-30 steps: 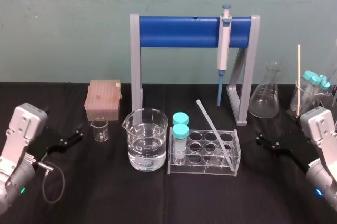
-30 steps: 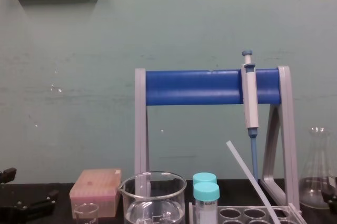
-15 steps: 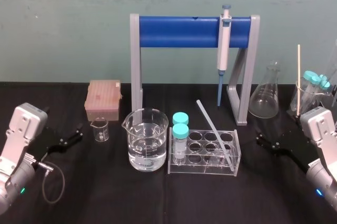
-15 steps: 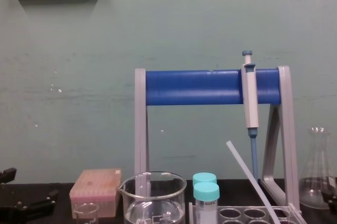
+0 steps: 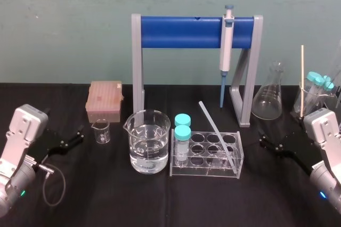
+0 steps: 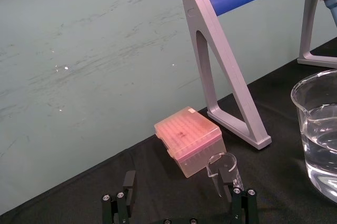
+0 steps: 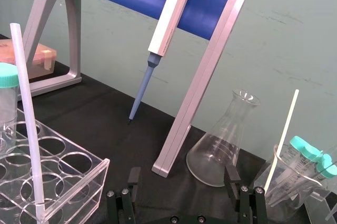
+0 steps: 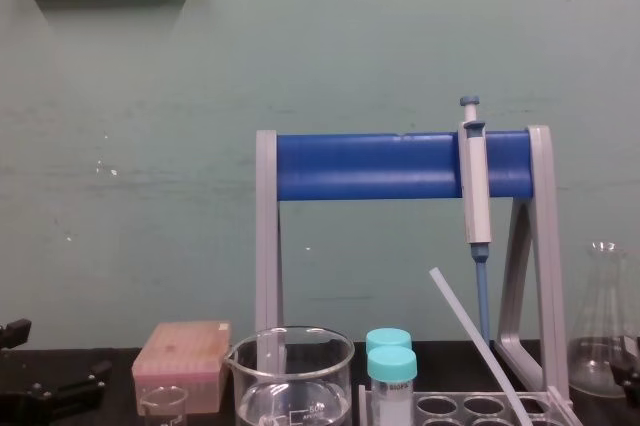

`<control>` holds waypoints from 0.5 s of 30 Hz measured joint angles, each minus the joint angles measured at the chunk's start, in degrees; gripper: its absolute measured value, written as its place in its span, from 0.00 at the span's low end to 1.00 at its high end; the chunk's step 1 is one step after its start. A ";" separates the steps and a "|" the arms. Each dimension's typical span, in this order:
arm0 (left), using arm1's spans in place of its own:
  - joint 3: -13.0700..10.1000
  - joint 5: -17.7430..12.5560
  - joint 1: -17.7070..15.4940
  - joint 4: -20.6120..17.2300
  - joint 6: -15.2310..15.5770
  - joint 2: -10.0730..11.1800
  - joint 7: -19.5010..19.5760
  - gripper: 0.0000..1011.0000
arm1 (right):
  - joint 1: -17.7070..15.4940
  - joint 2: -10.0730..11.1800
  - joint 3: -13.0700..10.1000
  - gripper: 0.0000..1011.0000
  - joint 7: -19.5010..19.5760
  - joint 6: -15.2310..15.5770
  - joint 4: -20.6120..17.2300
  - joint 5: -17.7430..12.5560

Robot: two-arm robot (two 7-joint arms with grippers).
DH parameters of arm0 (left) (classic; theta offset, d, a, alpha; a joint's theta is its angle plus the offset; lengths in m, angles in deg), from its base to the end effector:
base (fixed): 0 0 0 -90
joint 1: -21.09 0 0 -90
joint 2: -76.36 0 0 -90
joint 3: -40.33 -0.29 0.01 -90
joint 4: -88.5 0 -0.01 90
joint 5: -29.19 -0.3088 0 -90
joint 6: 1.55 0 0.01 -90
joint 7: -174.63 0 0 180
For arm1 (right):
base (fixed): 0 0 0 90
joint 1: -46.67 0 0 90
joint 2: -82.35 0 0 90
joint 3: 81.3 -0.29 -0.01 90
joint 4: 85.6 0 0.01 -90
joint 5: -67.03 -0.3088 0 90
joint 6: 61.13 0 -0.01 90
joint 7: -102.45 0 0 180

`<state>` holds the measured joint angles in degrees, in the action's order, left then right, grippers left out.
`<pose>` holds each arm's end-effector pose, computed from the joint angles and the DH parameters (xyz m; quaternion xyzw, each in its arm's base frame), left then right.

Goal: Pick up the stirring rod with one hand, then place it down.

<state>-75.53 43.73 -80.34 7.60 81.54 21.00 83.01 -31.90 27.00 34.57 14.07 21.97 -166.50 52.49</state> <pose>0.3581 0.0827 -0.3023 0.1415 -0.1325 0.5799 0.7913 0.3581 -0.0827 -0.3023 -0.1416 -0.1325 -0.5799 0.7913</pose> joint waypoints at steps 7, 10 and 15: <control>0.00 0.00 0.00 0.00 0.00 0.00 0.00 0.99 | 0.00 0.00 0.00 0.99 0.00 0.00 0.00 0.00; 0.00 0.00 0.00 0.00 0.00 0.00 0.00 0.99 | 0.00 0.00 0.00 0.99 0.00 0.00 0.00 0.00; 0.00 0.00 0.00 0.00 0.00 0.00 0.00 0.99 | 0.00 0.00 0.00 0.99 0.00 0.00 0.00 0.00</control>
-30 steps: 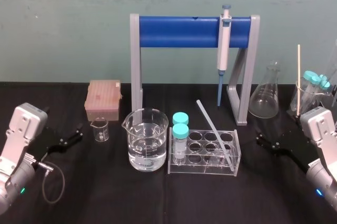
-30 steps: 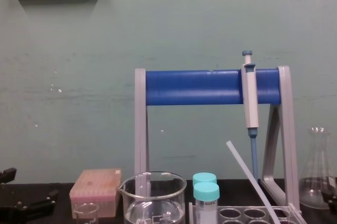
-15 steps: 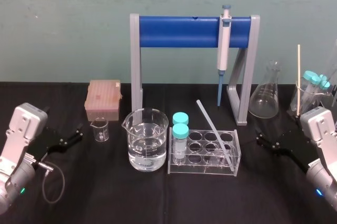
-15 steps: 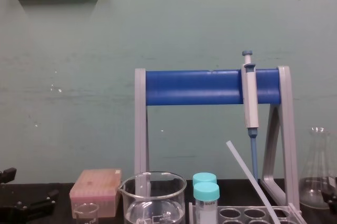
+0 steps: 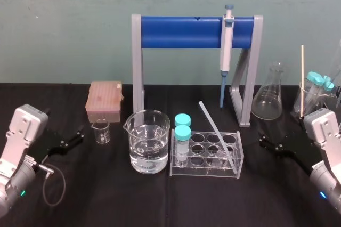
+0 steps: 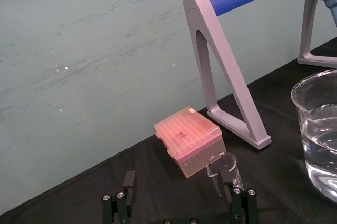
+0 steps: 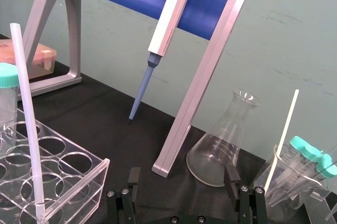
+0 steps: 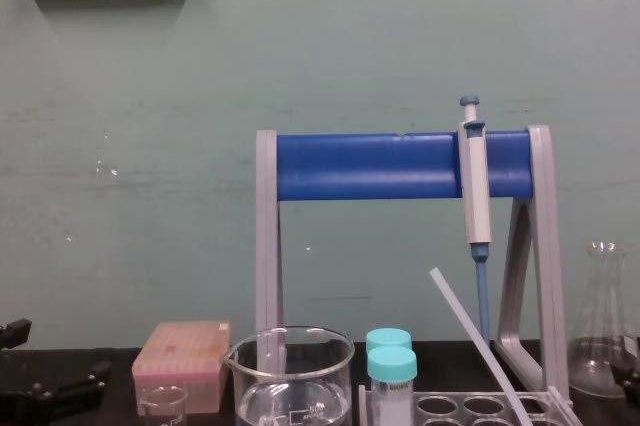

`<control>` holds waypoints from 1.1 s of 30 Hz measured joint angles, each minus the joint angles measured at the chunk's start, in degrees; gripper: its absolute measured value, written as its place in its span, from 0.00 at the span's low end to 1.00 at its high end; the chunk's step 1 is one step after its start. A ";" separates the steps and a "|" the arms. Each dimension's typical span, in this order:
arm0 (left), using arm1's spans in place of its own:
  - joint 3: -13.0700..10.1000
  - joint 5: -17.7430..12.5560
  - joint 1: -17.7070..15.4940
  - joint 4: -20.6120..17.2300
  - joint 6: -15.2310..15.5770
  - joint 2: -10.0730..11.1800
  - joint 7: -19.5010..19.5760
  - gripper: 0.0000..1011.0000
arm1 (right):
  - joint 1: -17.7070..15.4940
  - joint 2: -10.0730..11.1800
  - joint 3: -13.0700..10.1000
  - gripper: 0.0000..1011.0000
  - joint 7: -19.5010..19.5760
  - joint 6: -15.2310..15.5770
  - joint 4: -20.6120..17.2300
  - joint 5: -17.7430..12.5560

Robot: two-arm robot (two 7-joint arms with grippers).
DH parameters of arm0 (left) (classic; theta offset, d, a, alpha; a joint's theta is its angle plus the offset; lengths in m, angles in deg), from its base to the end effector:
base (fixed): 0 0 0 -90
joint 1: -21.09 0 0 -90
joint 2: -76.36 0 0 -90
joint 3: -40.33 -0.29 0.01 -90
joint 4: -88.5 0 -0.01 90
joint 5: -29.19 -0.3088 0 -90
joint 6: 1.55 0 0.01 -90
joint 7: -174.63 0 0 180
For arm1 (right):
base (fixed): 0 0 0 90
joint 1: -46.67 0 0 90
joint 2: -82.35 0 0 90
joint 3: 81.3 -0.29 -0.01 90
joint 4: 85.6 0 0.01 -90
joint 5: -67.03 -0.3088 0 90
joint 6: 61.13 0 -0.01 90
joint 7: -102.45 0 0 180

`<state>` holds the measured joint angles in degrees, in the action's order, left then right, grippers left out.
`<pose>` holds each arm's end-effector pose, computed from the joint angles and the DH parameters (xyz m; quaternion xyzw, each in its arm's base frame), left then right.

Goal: Pick up the stirring rod with one hand, then place it down.

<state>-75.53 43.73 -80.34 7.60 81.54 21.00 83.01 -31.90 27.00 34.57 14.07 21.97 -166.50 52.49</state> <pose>0.3581 0.0827 -0.3023 0.1415 -0.1325 0.5799 0.7913 0.3581 -0.0827 -0.3023 -0.1416 -0.1325 -0.5799 0.7913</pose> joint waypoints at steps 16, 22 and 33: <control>0.00 0.00 0.00 0.00 0.00 0.00 0.00 0.99 | -0.49 -0.22 -1.18 0.99 -1.53 -1.92 -0.16 -0.47; 0.00 0.00 0.00 0.00 0.00 0.00 0.00 0.99 | -1.07 0.00 -2.45 0.99 -7.80 -7.82 -1.49 -3.55; 0.00 0.00 0.00 0.00 0.00 0.00 0.00 0.99 | 2.62 -1.21 -0.13 0.99 -20.14 -10.38 -0.29 -6.12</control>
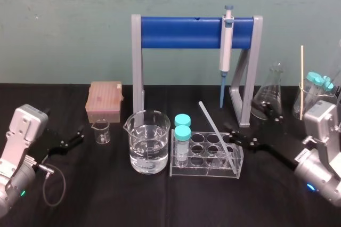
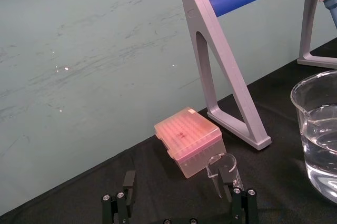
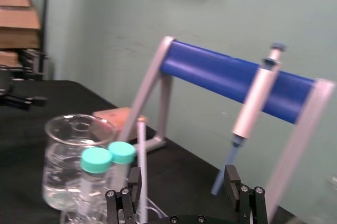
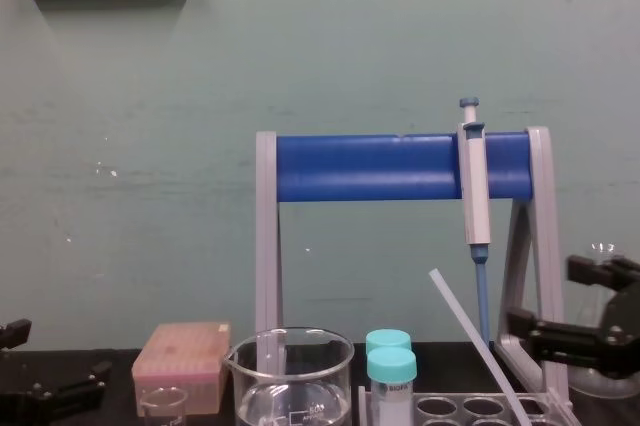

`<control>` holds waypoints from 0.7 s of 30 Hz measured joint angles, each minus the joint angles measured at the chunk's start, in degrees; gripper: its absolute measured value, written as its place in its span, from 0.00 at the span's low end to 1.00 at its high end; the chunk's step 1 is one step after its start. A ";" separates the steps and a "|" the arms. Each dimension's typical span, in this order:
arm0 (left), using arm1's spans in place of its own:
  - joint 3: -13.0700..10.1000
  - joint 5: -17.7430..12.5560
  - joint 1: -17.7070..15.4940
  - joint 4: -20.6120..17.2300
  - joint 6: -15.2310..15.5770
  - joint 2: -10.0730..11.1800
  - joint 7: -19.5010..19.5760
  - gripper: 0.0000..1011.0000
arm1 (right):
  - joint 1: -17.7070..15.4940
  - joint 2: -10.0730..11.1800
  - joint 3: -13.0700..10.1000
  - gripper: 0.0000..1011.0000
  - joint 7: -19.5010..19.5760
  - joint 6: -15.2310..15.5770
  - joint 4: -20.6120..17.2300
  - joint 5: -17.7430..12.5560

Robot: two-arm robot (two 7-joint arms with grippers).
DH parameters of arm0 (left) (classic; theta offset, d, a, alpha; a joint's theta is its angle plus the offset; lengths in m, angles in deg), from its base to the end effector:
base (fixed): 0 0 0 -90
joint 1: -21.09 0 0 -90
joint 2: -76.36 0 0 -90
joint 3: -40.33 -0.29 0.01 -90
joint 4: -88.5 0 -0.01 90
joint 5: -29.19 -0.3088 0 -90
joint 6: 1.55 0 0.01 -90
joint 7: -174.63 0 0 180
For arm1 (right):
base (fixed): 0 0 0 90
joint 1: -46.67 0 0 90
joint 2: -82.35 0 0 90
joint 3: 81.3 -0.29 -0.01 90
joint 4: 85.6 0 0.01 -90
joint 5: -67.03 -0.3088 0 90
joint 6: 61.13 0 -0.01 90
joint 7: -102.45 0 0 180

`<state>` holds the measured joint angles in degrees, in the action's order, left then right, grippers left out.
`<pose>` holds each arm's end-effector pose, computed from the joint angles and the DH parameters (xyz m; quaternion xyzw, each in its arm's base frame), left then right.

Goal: Pick up the stirring rod with one hand, then place it down.

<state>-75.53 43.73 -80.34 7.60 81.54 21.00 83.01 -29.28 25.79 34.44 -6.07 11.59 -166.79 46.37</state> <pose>0.3581 0.0827 -0.3023 0.1415 -0.1325 0.5799 0.7913 0.3719 -0.0742 -0.2837 -0.0401 -0.1506 -0.4329 0.8878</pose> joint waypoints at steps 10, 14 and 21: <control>0.00 0.00 0.00 0.00 0.00 0.00 0.00 0.99 | 6.33 -3.84 1.72 0.99 -9.04 2.15 6.39 -2.35; 0.00 0.00 0.00 0.00 0.00 0.00 0.00 0.99 | 8.39 -5.17 2.01 0.99 -11.93 3.13 9.22 -3.13; 0.00 0.00 0.00 0.00 0.00 0.00 0.00 0.99 | 11.68 -7.18 2.33 0.99 -17.79 6.70 14.08 -5.64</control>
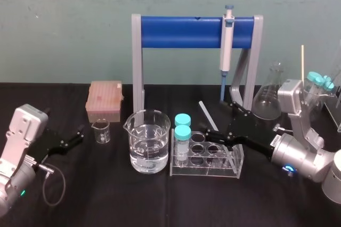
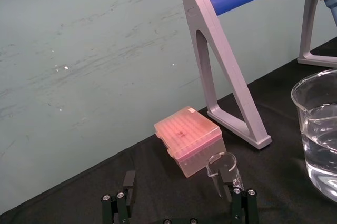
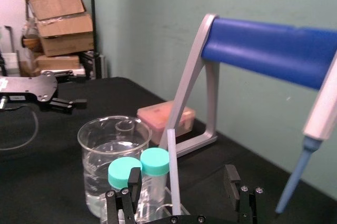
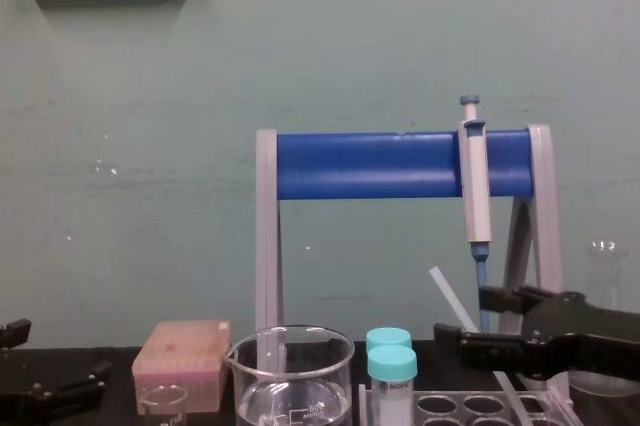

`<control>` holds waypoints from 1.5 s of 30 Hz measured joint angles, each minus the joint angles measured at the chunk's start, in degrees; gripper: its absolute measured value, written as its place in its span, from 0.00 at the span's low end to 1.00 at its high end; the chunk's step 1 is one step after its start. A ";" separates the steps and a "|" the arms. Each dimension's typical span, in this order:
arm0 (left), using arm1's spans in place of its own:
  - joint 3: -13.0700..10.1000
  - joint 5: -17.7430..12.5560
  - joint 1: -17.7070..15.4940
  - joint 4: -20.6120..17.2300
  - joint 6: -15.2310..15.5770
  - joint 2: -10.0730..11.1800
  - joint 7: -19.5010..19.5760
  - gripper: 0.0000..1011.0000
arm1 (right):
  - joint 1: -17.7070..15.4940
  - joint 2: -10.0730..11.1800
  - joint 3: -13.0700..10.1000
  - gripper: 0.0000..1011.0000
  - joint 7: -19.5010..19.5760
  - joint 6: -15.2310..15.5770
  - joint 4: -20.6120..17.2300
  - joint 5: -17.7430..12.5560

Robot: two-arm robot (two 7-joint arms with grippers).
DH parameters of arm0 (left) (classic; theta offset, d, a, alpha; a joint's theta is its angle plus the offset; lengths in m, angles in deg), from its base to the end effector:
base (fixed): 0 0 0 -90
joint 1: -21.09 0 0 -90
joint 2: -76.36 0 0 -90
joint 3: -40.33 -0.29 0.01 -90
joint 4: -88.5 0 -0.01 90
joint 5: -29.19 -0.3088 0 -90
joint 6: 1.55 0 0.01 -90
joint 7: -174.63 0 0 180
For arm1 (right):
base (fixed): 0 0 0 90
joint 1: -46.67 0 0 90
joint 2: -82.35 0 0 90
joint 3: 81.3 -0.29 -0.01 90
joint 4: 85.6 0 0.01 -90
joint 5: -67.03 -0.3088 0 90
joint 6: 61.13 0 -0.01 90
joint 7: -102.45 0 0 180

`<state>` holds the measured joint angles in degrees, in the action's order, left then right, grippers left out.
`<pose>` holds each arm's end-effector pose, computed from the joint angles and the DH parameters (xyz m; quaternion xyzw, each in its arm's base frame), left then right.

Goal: Pick up the stirring rod with one hand, then place it down.

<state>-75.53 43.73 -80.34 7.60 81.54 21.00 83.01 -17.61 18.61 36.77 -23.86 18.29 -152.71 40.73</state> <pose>0.3581 0.0827 -0.3023 0.1415 -0.1325 0.5799 0.7913 0.4301 -0.0605 -0.2815 -0.0428 -0.0577 -0.3396 0.9378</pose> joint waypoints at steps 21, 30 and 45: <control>0.00 0.00 0.00 0.00 0.00 0.00 0.00 0.99 | 1.82 -1.73 -0.01 0.99 -2.59 2.64 3.18 -0.23; 0.00 0.00 0.00 0.00 0.00 0.00 0.00 0.99 | 1.78 -1.69 -0.01 0.85 -2.59 2.62 3.12 -0.32; 0.00 0.00 0.00 0.00 0.00 0.00 0.00 0.99 | 1.76 -1.63 -0.02 0.42 -2.61 2.58 3.08 -0.40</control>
<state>-75.53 43.73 -80.34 7.60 81.54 21.00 83.01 -15.85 16.98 36.75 -26.47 20.86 -149.63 40.33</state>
